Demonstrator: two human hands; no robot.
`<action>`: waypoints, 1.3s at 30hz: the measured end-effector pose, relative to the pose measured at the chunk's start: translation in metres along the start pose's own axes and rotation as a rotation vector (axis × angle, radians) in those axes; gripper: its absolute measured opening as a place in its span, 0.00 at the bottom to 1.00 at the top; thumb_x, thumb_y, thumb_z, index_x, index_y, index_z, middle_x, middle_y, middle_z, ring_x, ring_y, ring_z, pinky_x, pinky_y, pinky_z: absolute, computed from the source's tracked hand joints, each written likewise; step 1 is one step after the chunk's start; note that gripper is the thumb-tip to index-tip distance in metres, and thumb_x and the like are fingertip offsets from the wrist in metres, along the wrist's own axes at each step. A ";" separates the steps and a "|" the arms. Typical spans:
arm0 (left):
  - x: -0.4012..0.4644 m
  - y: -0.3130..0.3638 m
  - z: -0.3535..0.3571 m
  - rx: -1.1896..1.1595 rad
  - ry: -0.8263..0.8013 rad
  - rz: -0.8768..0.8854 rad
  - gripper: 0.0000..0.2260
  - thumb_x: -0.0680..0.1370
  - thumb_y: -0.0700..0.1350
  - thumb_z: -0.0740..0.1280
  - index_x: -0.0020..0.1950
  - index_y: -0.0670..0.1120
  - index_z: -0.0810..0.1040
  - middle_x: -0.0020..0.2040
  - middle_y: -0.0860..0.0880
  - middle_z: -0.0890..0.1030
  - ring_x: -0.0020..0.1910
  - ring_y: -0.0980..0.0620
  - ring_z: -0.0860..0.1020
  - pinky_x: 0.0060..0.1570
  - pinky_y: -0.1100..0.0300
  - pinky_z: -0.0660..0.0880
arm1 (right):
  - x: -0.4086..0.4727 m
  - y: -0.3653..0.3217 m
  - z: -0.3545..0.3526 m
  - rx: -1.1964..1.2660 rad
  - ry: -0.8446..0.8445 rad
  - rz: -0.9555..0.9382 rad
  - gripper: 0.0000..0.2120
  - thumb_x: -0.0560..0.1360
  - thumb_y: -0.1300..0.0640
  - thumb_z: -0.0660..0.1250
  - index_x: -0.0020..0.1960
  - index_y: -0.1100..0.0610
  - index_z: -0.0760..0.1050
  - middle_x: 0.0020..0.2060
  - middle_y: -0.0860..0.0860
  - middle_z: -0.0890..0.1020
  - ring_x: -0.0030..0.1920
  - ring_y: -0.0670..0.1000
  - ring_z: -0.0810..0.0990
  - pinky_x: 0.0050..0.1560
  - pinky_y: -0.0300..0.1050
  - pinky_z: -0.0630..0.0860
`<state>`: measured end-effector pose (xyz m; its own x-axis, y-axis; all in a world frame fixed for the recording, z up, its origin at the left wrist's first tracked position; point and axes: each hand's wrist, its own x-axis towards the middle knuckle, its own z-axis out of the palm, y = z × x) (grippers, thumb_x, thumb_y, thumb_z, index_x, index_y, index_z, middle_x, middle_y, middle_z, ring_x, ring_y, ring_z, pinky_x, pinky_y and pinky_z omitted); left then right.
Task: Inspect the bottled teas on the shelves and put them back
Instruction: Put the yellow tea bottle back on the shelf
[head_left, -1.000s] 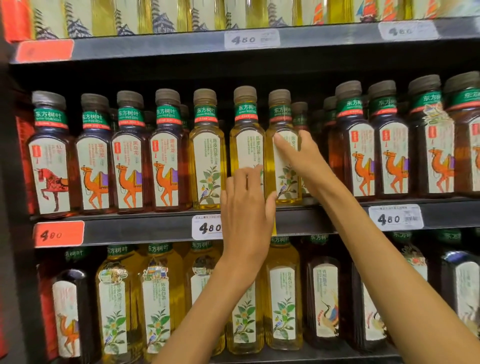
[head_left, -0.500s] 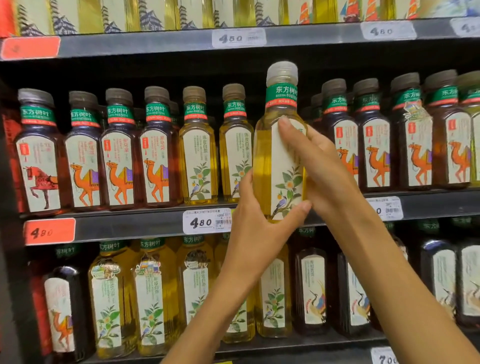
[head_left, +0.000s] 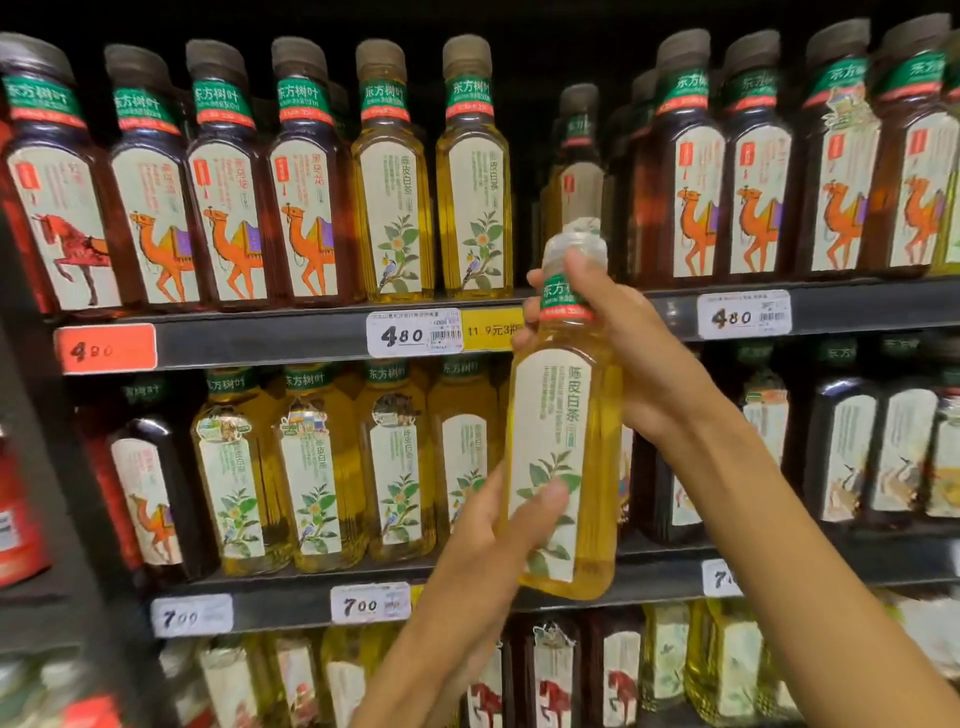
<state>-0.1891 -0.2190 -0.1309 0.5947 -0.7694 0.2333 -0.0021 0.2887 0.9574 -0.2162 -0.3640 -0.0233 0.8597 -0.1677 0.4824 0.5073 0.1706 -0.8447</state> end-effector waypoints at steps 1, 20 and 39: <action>-0.002 -0.002 -0.002 -0.069 0.008 -0.021 0.31 0.61 0.63 0.75 0.61 0.56 0.76 0.55 0.52 0.84 0.54 0.53 0.82 0.47 0.60 0.79 | -0.003 0.006 0.001 -0.038 0.021 -0.008 0.16 0.75 0.46 0.65 0.53 0.58 0.75 0.37 0.52 0.82 0.38 0.51 0.83 0.44 0.46 0.80; -0.022 -0.027 -0.020 -0.306 -0.050 -0.109 0.29 0.69 0.71 0.62 0.60 0.53 0.80 0.54 0.46 0.84 0.51 0.47 0.83 0.48 0.53 0.81 | -0.019 0.032 0.019 0.063 0.071 0.084 0.20 0.75 0.43 0.63 0.55 0.60 0.74 0.40 0.54 0.83 0.40 0.52 0.84 0.41 0.45 0.81; -0.031 -0.035 -0.018 -0.416 -0.134 -0.233 0.34 0.73 0.70 0.56 0.56 0.43 0.82 0.44 0.40 0.83 0.37 0.45 0.82 0.37 0.55 0.79 | -0.031 0.042 0.019 0.072 0.113 0.025 0.13 0.79 0.51 0.61 0.56 0.59 0.74 0.45 0.56 0.82 0.43 0.51 0.84 0.44 0.44 0.82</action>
<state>-0.1929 -0.1950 -0.1745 0.4322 -0.8992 0.0675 0.4559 0.2825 0.8440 -0.2202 -0.3335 -0.0696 0.8622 -0.2701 0.4285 0.4918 0.2445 -0.8356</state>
